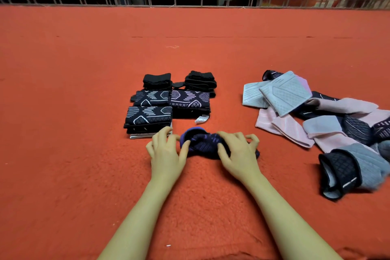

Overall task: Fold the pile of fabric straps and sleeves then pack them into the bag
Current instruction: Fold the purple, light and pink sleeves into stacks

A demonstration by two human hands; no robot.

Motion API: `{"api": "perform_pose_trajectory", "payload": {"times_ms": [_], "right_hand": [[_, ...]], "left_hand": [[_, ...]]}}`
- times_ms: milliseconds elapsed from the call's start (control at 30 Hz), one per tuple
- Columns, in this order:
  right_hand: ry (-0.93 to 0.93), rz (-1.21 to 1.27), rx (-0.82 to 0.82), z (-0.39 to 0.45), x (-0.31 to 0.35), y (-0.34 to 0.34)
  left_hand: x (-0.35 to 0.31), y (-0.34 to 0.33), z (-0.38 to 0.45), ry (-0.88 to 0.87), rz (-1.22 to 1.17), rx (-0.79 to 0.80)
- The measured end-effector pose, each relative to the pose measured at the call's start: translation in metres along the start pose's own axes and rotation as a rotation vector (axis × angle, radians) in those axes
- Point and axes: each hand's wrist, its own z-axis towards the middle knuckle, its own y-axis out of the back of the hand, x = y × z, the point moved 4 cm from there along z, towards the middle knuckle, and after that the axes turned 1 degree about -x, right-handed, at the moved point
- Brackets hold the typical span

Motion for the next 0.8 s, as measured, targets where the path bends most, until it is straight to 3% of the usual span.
{"api": "perform_pose_trajectory", "payload": {"times_ms": [67,167,300,467,633,800], "right_hand": [[0.060,-0.051,0.008,-0.004,0.007,-0.001],[0.142,0.009,-0.006,-0.011,0.009,-0.002],[0.094,0.102,-0.018,-0.012,0.010,-0.002],[-0.015,0.103,0.004,-0.009,0.002,-0.008],[-0.034,0.013,0.226,-0.008,0.000,-0.021],[0.106,0.013,-0.067,-0.011,0.006,-0.008]], "left_hand": [[-0.005,0.000,0.003,-0.016,0.024,0.018],[-0.023,-0.005,0.014,-0.245,0.141,0.072],[-0.043,-0.024,0.033,-0.417,0.375,0.160],[-0.048,-0.039,0.044,-0.428,0.457,0.243],[-0.034,-0.038,0.047,-0.353,0.441,0.216],[-0.024,-0.022,0.050,-0.264,0.422,0.111]]}}
